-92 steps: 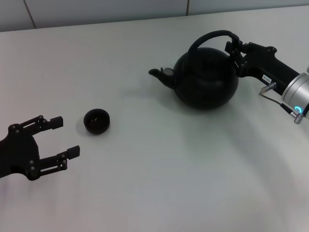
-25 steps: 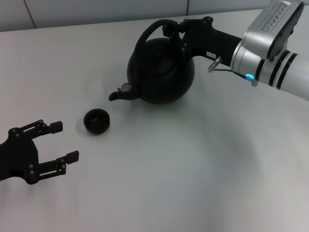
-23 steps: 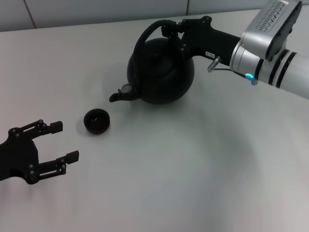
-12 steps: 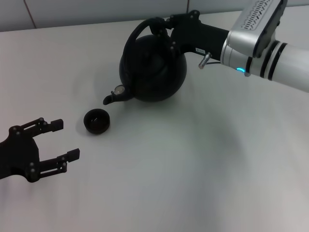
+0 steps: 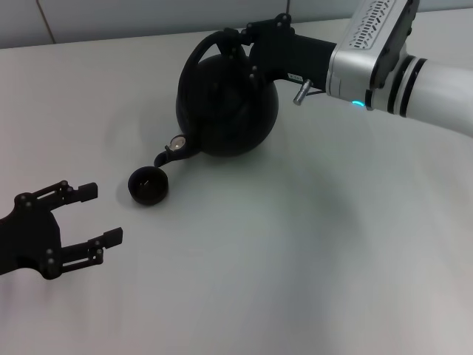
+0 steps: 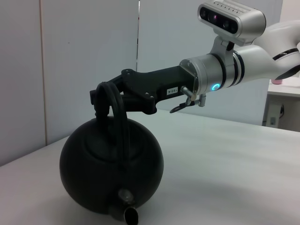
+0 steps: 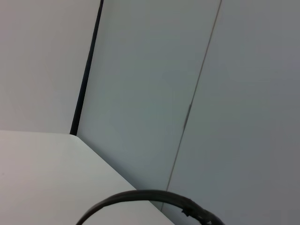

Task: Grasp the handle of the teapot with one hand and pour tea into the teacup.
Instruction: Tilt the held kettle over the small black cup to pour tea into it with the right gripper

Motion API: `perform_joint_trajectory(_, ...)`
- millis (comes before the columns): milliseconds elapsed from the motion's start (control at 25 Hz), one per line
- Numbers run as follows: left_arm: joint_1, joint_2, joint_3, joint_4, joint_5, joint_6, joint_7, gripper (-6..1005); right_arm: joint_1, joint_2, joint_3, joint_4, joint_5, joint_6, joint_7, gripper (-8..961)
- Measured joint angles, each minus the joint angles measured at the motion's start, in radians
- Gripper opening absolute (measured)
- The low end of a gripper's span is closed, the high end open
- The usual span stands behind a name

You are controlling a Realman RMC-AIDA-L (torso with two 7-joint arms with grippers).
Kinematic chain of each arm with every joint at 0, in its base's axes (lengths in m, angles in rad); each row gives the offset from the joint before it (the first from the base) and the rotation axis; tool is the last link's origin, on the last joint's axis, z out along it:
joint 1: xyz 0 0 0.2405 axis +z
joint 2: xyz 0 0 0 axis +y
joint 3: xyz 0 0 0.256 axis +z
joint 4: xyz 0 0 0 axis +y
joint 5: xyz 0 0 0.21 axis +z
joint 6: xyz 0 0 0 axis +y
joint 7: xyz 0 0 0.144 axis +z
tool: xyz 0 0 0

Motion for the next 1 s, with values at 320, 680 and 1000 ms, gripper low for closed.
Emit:
perform_joint_trajectory(320, -0.004, 0.000, -0.001, -0.001, 0.000, -0.003, 0.000, 804, 0.017, 0.000, -0.005, -0.002, -0.003, 0.010, -0.001, 111)
perform_joint_trajectory(680, -0.006, 0.000, -0.002, -0.001, 0.000, -0.013, 0.000, 804, 0.031, 0.001, -0.039, -0.013, 0.000, 0.027, -0.004, 110)
perform_joint_trajectory(1000, -0.006, 0.000, -0.001, -0.001, 0.000, -0.016, -0.003, 804, 0.038, 0.002, -0.041, -0.014, -0.003, 0.027, -0.031, 110)
